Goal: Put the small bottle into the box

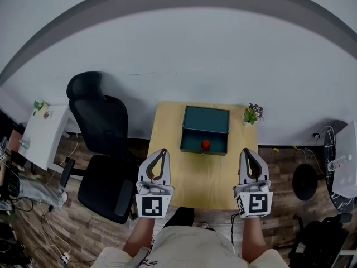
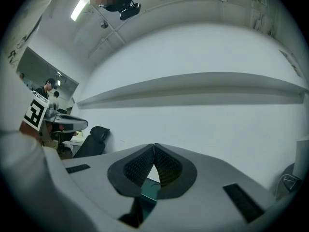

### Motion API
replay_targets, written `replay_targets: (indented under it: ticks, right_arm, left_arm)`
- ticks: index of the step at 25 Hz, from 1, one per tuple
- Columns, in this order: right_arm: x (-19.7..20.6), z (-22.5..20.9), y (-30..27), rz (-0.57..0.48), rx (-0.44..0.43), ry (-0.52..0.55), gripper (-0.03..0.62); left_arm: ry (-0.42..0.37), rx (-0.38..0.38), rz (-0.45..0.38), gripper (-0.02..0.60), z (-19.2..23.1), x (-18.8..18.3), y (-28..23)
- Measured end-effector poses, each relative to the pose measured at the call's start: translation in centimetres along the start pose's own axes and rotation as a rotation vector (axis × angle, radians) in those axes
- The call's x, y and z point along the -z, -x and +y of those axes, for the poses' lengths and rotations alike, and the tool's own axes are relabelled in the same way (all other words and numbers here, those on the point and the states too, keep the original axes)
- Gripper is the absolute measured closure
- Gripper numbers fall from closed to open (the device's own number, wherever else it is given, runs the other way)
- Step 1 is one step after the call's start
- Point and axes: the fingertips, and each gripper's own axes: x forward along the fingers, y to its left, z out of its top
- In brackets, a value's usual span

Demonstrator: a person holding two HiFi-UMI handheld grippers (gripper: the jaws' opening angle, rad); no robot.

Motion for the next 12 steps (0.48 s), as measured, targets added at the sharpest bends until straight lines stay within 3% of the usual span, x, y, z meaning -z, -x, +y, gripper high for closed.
replay_targets:
  ticks: [12]
  right_arm:
    - [-0.1,1.1,0.0,-0.005,-0.029,-0.008,0.577]
  left_arm:
    - [0.003,-0.022,0.011,0.574,0.6,0.0,0.9]
